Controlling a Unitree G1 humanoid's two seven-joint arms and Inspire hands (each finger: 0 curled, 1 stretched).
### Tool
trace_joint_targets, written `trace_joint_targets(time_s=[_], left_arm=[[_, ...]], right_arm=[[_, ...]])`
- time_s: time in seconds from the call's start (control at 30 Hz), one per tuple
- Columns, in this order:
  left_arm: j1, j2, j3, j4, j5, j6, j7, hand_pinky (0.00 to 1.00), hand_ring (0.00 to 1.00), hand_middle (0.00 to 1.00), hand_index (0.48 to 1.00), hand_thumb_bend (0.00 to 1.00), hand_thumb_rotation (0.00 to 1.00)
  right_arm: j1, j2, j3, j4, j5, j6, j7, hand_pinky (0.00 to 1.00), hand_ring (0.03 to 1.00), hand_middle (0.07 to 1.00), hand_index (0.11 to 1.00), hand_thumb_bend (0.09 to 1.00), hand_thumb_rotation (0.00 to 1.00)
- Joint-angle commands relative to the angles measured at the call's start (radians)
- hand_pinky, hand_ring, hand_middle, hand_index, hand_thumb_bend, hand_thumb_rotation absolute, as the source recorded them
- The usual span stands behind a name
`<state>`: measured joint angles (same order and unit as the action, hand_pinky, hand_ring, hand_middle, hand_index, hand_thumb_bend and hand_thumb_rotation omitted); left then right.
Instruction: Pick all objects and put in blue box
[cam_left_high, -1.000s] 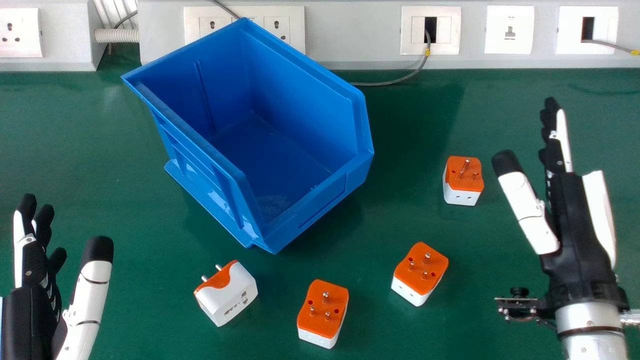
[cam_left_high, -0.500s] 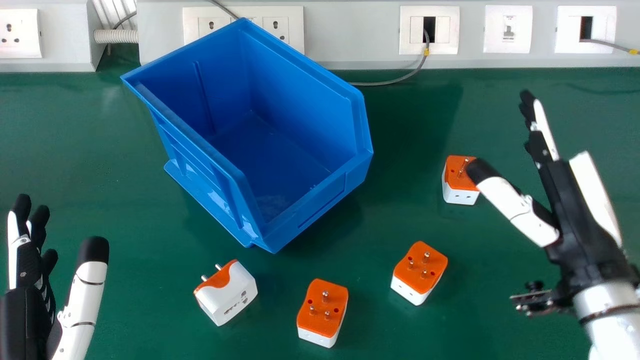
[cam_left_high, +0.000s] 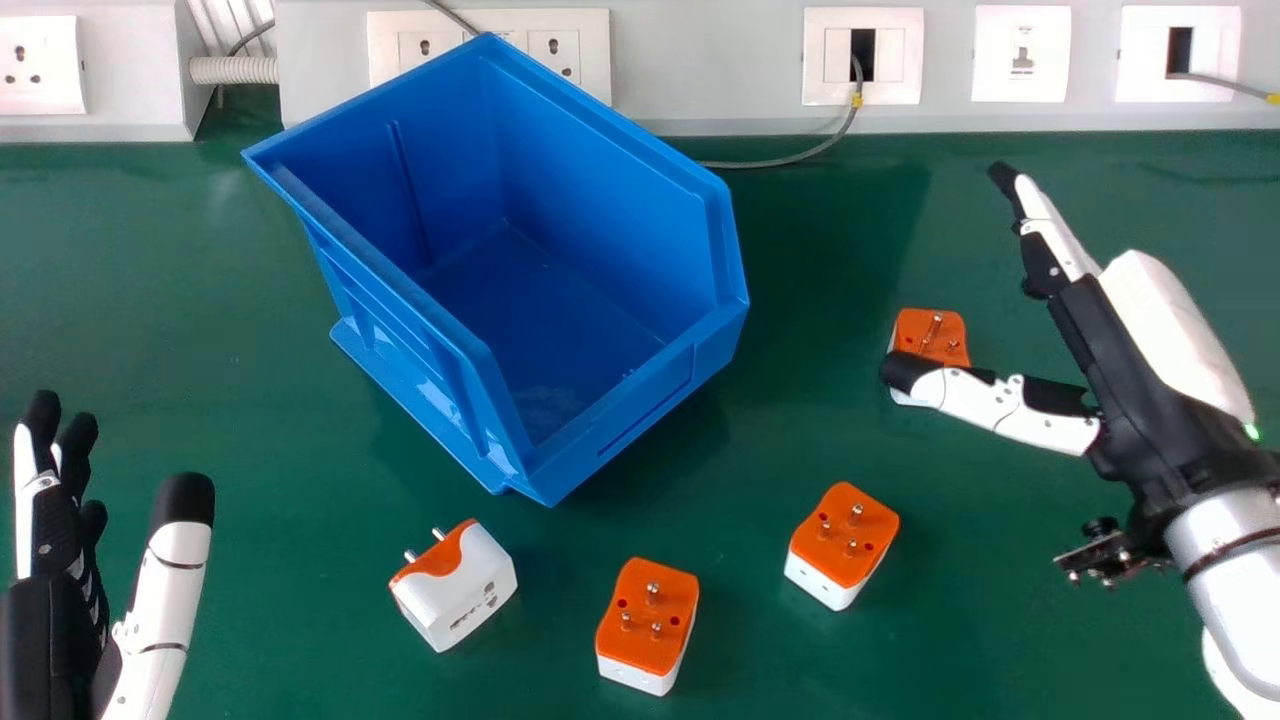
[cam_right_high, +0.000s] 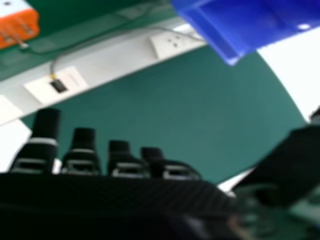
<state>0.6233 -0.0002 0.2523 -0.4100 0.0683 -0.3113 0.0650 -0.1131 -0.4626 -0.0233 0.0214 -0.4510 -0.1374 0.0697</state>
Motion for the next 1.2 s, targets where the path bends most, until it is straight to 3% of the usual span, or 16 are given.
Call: trace_joint_targets(time_s=[0.0, 0.4, 0.63, 0.87, 1.17], left_arm=[[0.001, 0.002, 0.007, -0.026, 0.002, -0.003, 0.002, 0.99, 1.0, 0.98, 1.0, 0.62, 0.83], [-0.002, 0.003, 0.006, -0.027, 0.009, 0.003, 0.003, 0.99, 1.0, 0.98, 0.988, 0.62, 0.83], [0.001, 0.004, 0.01, -0.037, 0.001, 0.014, 0.0, 0.99, 1.0, 0.98, 0.987, 0.62, 0.83], [0.004, 0.001, 0.006, -0.046, 0.005, 0.015, 0.001, 0.99, 1.0, 0.98, 0.99, 0.63, 0.83], [0.005, 0.005, 0.009, -0.043, 0.002, 0.009, -0.004, 1.0, 1.0, 0.98, 0.999, 0.65, 0.84]], right_arm=[[-0.057, -0.037, 0.005, 0.018, -0.01, -0.011, 0.011, 0.8, 0.942, 0.977, 0.981, 0.58, 0.64], [-0.186, -0.129, 0.069, 0.162, -0.038, -0.02, 0.097, 0.79, 0.939, 0.974, 0.965, 0.711, 0.53], [-0.29, -0.172, 0.129, 0.268, -0.072, -0.011, 0.161, 0.8, 0.94, 0.977, 0.965, 0.731, 0.46], [-0.386, -0.184, 0.189, 0.391, -0.121, -0.016, 0.163, 0.83, 0.938, 0.98, 0.966, 0.785, 0.43], [-0.454, -0.185, 0.227, 0.472, -0.145, -0.023, 0.161, 0.85, 0.941, 0.983, 0.964, 0.806, 0.39]])
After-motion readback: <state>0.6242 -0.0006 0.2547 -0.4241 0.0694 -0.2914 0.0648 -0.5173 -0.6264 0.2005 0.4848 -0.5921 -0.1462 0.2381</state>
